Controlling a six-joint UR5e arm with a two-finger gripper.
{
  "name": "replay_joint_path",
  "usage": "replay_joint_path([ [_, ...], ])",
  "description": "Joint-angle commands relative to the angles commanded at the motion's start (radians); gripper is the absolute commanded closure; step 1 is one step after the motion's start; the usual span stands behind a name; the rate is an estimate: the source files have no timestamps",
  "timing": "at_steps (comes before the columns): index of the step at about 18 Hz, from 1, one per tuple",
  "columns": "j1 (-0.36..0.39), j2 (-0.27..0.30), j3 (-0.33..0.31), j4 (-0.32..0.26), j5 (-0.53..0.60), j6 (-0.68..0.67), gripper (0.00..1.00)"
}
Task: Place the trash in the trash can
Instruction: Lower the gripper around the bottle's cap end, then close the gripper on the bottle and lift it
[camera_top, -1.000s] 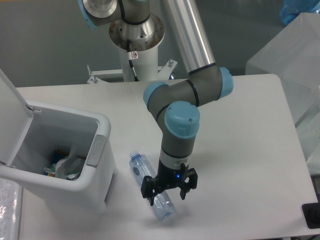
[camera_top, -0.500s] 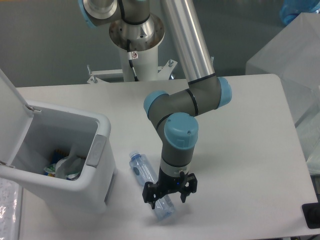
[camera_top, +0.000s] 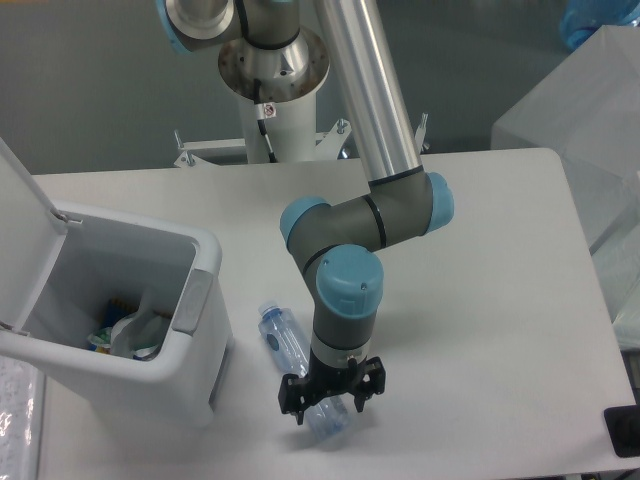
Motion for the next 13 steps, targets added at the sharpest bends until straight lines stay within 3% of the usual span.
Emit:
replay_joint_path([
  [9,-0.015,-0.020,0.009,0.002,0.040,0.003,0.00],
  [13,-0.017,-0.025,0.012,0.002,0.043,0.002,0.11],
])
